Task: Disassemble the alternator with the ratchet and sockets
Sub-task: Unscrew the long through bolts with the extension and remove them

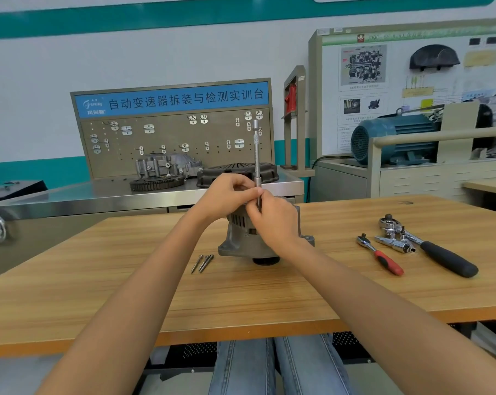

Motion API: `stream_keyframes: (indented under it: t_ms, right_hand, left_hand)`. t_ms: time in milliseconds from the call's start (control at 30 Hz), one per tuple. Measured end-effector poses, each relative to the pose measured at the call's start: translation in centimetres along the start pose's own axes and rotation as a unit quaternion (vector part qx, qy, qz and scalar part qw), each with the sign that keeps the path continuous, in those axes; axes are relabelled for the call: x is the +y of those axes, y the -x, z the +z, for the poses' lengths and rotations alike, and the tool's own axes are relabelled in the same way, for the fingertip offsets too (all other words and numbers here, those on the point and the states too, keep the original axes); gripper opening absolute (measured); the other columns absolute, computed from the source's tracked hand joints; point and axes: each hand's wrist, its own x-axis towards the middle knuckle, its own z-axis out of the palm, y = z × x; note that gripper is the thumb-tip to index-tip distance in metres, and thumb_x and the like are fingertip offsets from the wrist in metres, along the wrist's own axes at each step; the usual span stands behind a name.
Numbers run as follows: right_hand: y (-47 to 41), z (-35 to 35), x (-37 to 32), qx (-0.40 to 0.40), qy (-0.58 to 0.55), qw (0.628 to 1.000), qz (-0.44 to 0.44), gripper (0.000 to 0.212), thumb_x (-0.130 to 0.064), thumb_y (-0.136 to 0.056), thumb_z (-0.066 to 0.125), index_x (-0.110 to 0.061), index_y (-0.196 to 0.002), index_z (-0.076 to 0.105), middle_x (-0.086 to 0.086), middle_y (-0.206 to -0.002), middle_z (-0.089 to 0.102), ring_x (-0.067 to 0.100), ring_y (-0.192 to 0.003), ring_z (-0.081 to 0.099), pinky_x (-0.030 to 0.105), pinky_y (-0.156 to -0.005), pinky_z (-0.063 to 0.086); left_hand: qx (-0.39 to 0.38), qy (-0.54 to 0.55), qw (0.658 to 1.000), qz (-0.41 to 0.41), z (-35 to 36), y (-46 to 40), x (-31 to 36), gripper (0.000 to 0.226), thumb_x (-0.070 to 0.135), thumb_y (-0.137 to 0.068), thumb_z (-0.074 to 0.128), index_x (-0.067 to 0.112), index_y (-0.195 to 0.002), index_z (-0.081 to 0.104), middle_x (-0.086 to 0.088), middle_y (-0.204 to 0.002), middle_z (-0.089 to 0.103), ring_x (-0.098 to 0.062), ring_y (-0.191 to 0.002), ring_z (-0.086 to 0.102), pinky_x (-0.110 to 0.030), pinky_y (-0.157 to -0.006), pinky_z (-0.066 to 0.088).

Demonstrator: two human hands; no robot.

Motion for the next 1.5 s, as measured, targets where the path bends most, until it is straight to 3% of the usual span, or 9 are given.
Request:
stream_keyframes:
  t_ms: [233, 367, 467, 567, 867, 1000, 1167, 1300, 1500]
  right_hand:
    - [0.36, 0.14, -0.03, 0.000, -0.041, 0.999, 0.015, 0.031, -0.036, -0.098, 0.043, -0.008, -0.100, 0.056, 0.006, -0.082, 0.064, 0.023, -0.077, 0.061, 0.039, -0.070, 0.051]
    - [0.49, 0.17, 0.24, 0.011, -0.033, 0.999, -0.008, 0.029, -0.031, -0.100, 0.039, -0.008, -0.101, 0.057, 0.005, -0.081, 0.064, 0.021, -0.074, 0.061, 0.034, -0.067, 0.047]
    - [0.60, 0.12, 0.15, 0.025, -0.034, 0.999, -0.024, 0.027, -0.026, -0.100, 0.039, -0.006, -0.102, 0.058, 0.006, -0.081, 0.065, 0.022, -0.072, 0.061, 0.035, -0.069, 0.047]
    - [0.63, 0.06, -0.12, 0.028, -0.030, 0.999, -0.025, 0.029, -0.026, -0.100, 0.038, -0.006, -0.102, 0.059, 0.007, -0.082, 0.066, 0.023, -0.072, 0.062, 0.039, -0.072, 0.048]
    - [0.67, -0.17, -0.09, 0.007, -0.061, 0.998, -0.009, 0.027, -0.029, -0.099, 0.043, -0.008, -0.104, 0.059, 0.005, -0.082, 0.065, 0.021, -0.076, 0.061, 0.038, -0.073, 0.049]
    - [0.55, -0.17, -0.03, 0.004, -0.049, 0.999, -0.014, 0.029, -0.030, -0.099, 0.041, -0.007, -0.102, 0.059, 0.006, -0.083, 0.064, 0.022, -0.076, 0.061, 0.037, -0.073, 0.048]
    - [0.43, -0.14, 0.03, 0.008, -0.042, 0.999, -0.016, 0.032, -0.032, -0.099, 0.040, -0.007, -0.101, 0.059, 0.008, -0.084, 0.066, 0.023, -0.077, 0.061, 0.038, -0.071, 0.048]
    - [0.40, -0.21, 0.01, 0.008, -0.047, 0.999, -0.020, 0.031, -0.032, -0.099, 0.040, -0.007, -0.097, 0.059, 0.006, -0.080, 0.064, 0.022, -0.074, 0.060, 0.035, -0.068, 0.046]
    - [0.70, -0.24, -0.10, 0.007, -0.073, 0.997, -0.017, 0.026, -0.029, -0.098, 0.044, -0.006, -0.100, 0.057, -0.002, -0.072, 0.052, 0.021, -0.072, 0.059, 0.037, -0.071, 0.048]
  left_hand:
    - [0.060, 0.003, 0.998, -0.007, 0.88, -0.15, -0.43, 0.022, 0.025, -0.086, 0.071, 0.020, -0.068, 0.058, 0.008, -0.067, 0.061, 0.010, -0.053, 0.054, -0.006, -0.048, 0.040]
    - [0.057, 0.011, 0.998, -0.006, 0.84, -0.05, -0.50, 0.021, 0.025, -0.087, 0.070, 0.019, -0.070, 0.058, 0.009, -0.067, 0.060, 0.011, -0.053, 0.053, -0.005, -0.050, 0.039]
    - [0.035, 0.026, 0.999, 0.010, 0.82, 0.40, -0.40, 0.007, 0.022, -0.091, 0.064, 0.020, -0.085, 0.066, 0.010, -0.078, 0.065, 0.012, -0.065, 0.058, -0.006, -0.060, 0.043]
    - [0.016, 0.040, 0.999, 0.019, 0.74, 0.54, -0.42, 0.016, 0.015, -0.094, 0.058, 0.018, -0.102, 0.071, 0.011, -0.093, 0.069, 0.012, -0.080, 0.062, -0.005, -0.069, 0.046]
    - [0.035, 0.048, 0.998, -0.013, 0.63, 0.21, -0.35, 0.018, 0.022, -0.088, 0.068, 0.021, -0.072, 0.060, 0.011, -0.066, 0.060, 0.010, -0.054, 0.053, -0.005, -0.052, 0.039]
    - [0.037, 0.041, 0.998, -0.015, 0.71, 0.20, -0.34, 0.022, 0.025, -0.089, 0.066, 0.021, -0.071, 0.055, 0.011, -0.063, 0.059, 0.007, -0.052, 0.051, -0.006, -0.050, 0.038]
    - [0.016, 0.049, 0.999, 0.003, 0.50, 0.63, -0.22, 0.016, 0.021, -0.095, 0.057, 0.021, -0.080, 0.065, -0.004, -0.089, 0.069, -0.004, -0.079, 0.061, -0.015, -0.070, 0.046]
    - [0.029, 0.046, 0.999, 0.003, 0.59, 0.53, -0.24, 0.015, 0.022, -0.093, 0.061, 0.023, -0.078, 0.063, 0.009, -0.071, 0.062, 0.009, -0.061, 0.055, -0.005, -0.057, 0.040]
    - [0.053, 0.033, 0.998, -0.007, 0.95, 0.15, -0.47, 0.020, 0.027, -0.089, 0.067, 0.022, -0.073, 0.055, 0.012, -0.061, 0.059, 0.004, -0.057, 0.054, -0.013, -0.058, 0.043]
